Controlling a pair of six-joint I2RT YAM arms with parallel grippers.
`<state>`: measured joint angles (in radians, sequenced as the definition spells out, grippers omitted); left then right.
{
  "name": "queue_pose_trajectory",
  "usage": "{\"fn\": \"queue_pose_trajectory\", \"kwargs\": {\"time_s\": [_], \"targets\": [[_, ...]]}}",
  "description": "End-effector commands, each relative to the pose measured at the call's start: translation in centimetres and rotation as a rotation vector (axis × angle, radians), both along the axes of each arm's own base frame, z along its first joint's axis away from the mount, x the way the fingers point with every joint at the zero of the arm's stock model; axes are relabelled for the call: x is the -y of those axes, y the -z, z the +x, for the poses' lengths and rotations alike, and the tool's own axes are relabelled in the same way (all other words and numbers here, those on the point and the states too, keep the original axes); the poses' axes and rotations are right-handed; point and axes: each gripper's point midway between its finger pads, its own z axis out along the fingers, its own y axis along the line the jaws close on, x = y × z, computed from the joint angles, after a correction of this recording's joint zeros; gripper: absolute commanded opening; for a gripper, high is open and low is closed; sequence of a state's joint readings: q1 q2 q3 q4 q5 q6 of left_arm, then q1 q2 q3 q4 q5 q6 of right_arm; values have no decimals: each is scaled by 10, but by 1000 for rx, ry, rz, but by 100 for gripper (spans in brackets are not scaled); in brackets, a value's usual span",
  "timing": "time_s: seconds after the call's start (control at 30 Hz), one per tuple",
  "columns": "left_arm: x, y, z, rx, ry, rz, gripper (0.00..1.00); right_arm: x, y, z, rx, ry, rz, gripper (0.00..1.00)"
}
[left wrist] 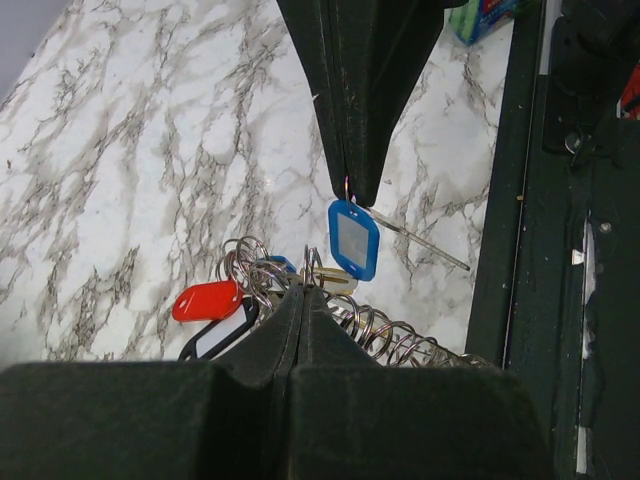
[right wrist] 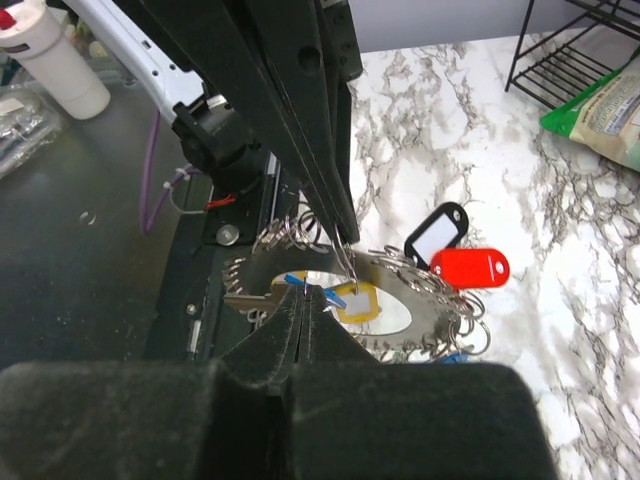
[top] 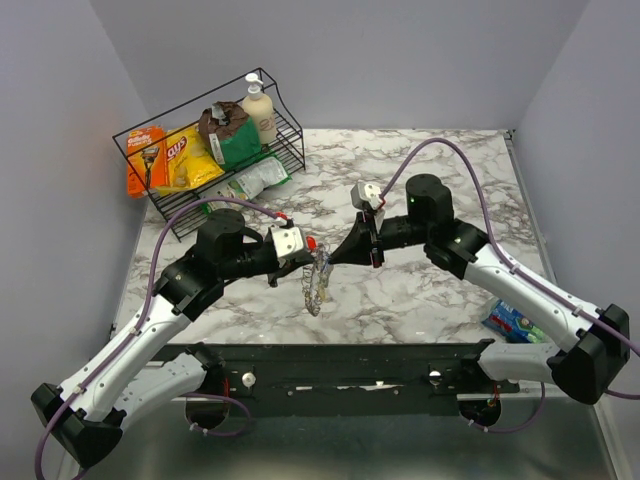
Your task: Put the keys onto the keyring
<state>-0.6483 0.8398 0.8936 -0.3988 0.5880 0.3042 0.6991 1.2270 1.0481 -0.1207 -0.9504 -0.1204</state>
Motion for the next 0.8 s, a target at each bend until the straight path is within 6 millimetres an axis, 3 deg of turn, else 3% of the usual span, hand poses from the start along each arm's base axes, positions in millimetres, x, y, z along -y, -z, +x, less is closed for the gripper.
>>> {"fn": "queue_pose_trajectory", "kwargs": {"time_s": [0.0, 0.33, 0.77], "targets": [[4, -23, 0, 58, 17, -48, 0, -10, -13, 0, 10, -9, 16, 0], [4, -23, 2, 52, 8, -46, 0, -23, -8, 5, -2, 33, -26, 0], [3, -23, 2, 54, -1, -47, 0, -23, 4, 21, -25, 143, -91, 1]]}}
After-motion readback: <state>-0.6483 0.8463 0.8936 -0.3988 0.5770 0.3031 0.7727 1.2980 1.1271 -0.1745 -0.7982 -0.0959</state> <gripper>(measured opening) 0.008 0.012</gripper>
